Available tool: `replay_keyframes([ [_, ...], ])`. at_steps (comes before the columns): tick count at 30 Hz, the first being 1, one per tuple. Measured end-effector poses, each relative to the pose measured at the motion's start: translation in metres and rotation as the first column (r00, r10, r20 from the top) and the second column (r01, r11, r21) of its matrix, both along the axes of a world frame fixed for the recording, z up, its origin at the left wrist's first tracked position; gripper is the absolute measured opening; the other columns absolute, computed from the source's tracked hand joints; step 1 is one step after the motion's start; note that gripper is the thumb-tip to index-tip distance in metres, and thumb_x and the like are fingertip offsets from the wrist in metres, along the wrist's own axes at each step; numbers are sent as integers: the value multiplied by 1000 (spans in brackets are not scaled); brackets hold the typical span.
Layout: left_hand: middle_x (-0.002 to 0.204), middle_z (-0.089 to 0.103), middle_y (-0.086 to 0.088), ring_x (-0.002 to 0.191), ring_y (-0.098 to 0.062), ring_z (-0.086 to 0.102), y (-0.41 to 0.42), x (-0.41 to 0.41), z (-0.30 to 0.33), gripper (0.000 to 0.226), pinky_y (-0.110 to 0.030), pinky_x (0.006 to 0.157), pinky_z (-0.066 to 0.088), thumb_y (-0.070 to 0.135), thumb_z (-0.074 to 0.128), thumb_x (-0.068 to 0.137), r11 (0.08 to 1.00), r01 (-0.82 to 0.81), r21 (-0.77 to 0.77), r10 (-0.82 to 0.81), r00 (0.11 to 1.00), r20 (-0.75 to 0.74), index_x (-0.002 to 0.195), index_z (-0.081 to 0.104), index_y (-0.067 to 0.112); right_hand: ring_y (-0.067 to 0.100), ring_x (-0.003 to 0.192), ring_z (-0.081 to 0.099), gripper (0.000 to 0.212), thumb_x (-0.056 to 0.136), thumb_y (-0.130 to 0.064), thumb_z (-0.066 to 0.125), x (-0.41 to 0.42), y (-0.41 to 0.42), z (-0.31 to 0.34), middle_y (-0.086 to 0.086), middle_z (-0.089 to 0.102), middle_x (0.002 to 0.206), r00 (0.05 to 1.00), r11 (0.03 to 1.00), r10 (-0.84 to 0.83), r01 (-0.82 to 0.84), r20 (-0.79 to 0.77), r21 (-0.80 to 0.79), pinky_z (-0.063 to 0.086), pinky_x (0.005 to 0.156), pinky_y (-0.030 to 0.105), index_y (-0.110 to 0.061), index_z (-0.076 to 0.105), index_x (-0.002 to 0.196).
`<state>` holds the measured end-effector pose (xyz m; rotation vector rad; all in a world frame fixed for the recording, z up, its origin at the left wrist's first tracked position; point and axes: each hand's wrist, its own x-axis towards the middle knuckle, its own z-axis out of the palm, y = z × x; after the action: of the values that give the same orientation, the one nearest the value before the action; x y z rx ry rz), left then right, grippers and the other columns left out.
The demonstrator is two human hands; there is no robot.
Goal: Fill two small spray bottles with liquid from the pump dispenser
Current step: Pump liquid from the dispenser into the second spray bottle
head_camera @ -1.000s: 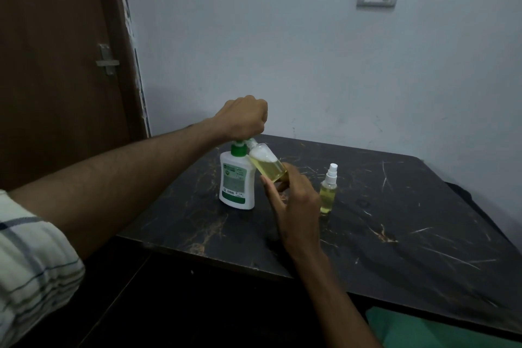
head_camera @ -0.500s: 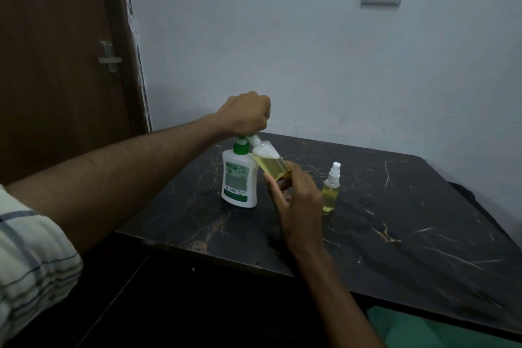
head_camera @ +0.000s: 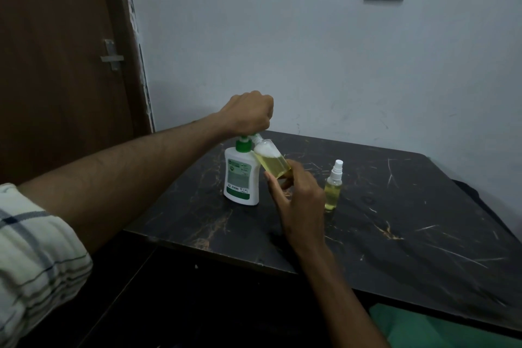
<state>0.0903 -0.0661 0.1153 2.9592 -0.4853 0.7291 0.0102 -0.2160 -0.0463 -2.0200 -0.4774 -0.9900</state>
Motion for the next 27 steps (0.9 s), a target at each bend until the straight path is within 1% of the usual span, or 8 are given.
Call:
replay_keyframes([
  [2, 66, 49, 1, 62, -18, 44, 0, -1, 1, 31, -33, 57, 32, 0, 53, 78, 1000, -6, -5, 6, 1000, -7, 62, 38, 22, 10, 82, 61, 43, 98, -48, 61, -1, 0, 0, -2, 67, 96, 1000, 1000, 0, 0, 8, 1, 59, 70, 34, -17, 63, 127],
  [7, 68, 48, 4, 64, -17, 46, 0, 2, 2, 31, -33, 59, 33, 2, 53, 81, 1000, -9, -30, 9, 1000, 4, 64, 39, 24, 11, 81, 61, 43, 98, -49, 62, -2, 0, 0, -2, 67, 95, 1000, 1000, -10, 10, 19, 11, 58, 70, 34, -18, 63, 127],
  [11, 80, 59, -3, 74, -23, 55, 1, 2, -1, 23, -35, 63, 37, 4, 54, 83, 1000, -17, 3, 17, 1000, -4, 71, 45, 21, 10, 81, 61, 38, 98, -47, 65, -1, 1, 0, -4, 66, 94, 1000, 1000, -17, 17, 20, 6, 57, 71, 34, -20, 63, 124],
  [14, 78, 58, -4, 71, -23, 54, 2, 2, 1, 23, -36, 63, 39, 3, 53, 81, 1000, -27, 3, 27, 1000, -14, 69, 44, 20, 11, 80, 61, 36, 98, -46, 65, -3, 1, 1, -4, 66, 92, 1000, 1000, -17, 17, 23, 11, 57, 70, 34, -20, 63, 123],
  [17, 71, 51, 1, 66, -19, 48, 1, 4, 4, 30, -35, 63, 38, 2, 52, 82, 1000, -15, -27, 15, 1000, -3, 65, 39, 23, 10, 81, 60, 35, 98, -46, 65, -2, 0, 0, -5, 65, 93, 1000, 1000, -13, 12, 16, 11, 56, 70, 34, -21, 63, 122],
  [21, 86, 61, -2, 77, -21, 57, 2, 5, -2, 19, -36, 67, 41, 6, 53, 86, 999, -25, -34, 24, 1000, -13, 76, 49, 22, 10, 82, 60, 38, 97, -46, 66, -2, 0, 0, -4, 67, 95, 1000, 1000, -15, 14, 19, 9, 56, 71, 31, -19, 64, 125],
  [23, 90, 64, -4, 80, -24, 59, 1, 4, -1, 18, -36, 67, 41, 6, 53, 86, 1000, -23, -6, 22, 1000, -13, 76, 49, 22, 9, 82, 61, 39, 97, -46, 66, -4, 0, 1, -4, 68, 96, 1000, 1000, -8, 7, 13, 11, 57, 71, 31, -18, 64, 125],
  [27, 83, 59, -2, 78, -23, 56, 0, 4, 3, 22, -35, 66, 38, 4, 52, 85, 1000, -30, 8, 30, 1000, 6, 73, 46, 21, 9, 82, 61, 39, 97, -46, 64, -4, 0, 1, -4, 67, 95, 1000, 1000, 3, -3, 7, 23, 58, 71, 32, -18, 64, 125],
])
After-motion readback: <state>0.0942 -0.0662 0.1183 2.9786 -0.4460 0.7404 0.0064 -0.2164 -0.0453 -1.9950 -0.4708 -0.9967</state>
